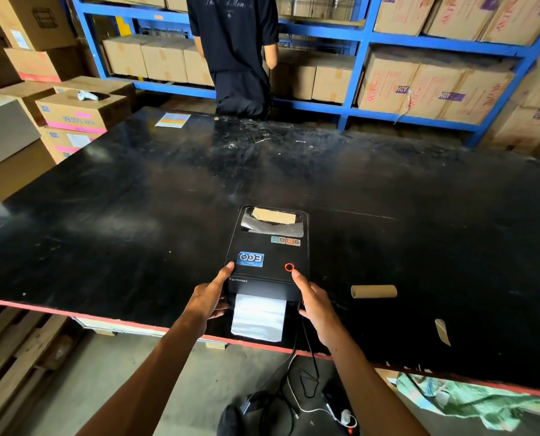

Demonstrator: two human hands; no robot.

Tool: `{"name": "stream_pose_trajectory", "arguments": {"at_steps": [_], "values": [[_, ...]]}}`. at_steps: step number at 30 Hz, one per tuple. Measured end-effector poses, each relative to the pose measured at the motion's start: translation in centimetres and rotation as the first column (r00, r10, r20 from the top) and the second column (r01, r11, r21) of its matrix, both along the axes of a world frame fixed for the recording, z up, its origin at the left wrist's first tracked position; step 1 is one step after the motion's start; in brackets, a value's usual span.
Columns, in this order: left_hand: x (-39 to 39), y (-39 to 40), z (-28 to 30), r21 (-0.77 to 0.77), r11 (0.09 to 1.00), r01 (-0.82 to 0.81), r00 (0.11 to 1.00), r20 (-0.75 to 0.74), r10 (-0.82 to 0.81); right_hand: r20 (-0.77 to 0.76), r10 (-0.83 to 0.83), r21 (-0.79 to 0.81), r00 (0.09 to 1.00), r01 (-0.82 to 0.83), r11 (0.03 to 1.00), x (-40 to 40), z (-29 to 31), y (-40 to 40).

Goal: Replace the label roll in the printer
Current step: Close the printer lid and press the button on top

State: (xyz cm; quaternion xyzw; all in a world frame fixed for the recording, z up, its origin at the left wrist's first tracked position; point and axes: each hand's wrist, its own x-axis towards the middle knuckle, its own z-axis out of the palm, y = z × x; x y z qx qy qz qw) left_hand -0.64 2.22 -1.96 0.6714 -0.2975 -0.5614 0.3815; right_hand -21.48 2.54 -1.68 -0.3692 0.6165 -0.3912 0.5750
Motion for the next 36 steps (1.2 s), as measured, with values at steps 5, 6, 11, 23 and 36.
{"name": "stream_pose_trajectory", "arguments": {"at_steps": [5, 6, 11, 23, 36], "values": [[0.3, 0.0, -0.3, 0.003, 1.0, 0.008, 1.0, -0.015, -0.007, 0.016, 0.004, -0.019, 1.0, -0.004, 1.0, -0.1, -0.4, -0.2], [0.3, 0.0, -0.3, 0.004, 1.0, 0.007, 1.0, -0.016, -0.007, 0.016, 0.007, -0.021, 1.0, -0.007, 1.0, -0.1, -0.5, -0.2], [0.4, -0.1, -0.5, 0.006, 1.0, 0.011, 1.0, -0.005, -0.011, 0.012, 0.019, -0.021, 1.0, -0.019, 1.0, -0.2, -0.6, -0.2], [0.2, -0.1, -0.5, 0.001, 1.0, 0.008, 1.0, 0.01, -0.008, 0.003, 0.021, -0.011, 1.0, -0.021, 1.0, -0.2, -0.6, -0.2], [-0.1, 0.2, 0.1, -0.007, 1.0, -0.025, 0.999, -0.04, 0.024, 0.043, -0.024, -0.059, 0.999, 0.027, 0.998, 0.0, -1.1, -0.2]]}}
